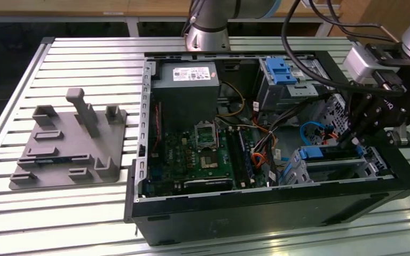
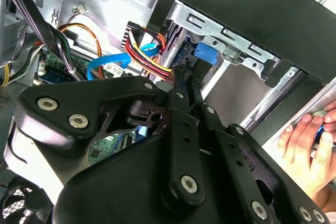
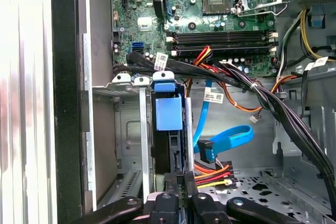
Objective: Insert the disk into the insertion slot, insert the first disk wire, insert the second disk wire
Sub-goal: 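Insert the first disk wire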
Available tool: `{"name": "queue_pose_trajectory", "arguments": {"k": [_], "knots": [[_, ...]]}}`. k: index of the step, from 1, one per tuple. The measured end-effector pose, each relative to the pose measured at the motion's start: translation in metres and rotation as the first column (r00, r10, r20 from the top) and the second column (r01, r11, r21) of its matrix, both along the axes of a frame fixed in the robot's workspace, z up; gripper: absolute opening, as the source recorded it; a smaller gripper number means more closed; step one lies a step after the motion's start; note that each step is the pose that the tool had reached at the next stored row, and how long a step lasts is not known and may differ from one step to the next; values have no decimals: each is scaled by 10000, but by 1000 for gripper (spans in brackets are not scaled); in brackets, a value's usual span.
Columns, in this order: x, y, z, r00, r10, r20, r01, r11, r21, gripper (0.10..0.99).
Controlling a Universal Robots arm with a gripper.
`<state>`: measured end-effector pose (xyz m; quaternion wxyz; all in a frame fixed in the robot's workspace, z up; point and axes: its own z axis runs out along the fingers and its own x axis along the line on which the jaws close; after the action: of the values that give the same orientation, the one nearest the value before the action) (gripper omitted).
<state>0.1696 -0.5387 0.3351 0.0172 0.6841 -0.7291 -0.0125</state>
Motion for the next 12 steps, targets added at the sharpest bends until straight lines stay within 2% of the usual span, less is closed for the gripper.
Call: {"name": "queue_pose_trajectory", "arguments": {"k": [12], "knots": [[3, -1, -22, 10000, 36, -12, -36, 10000, -1, 165]]}}
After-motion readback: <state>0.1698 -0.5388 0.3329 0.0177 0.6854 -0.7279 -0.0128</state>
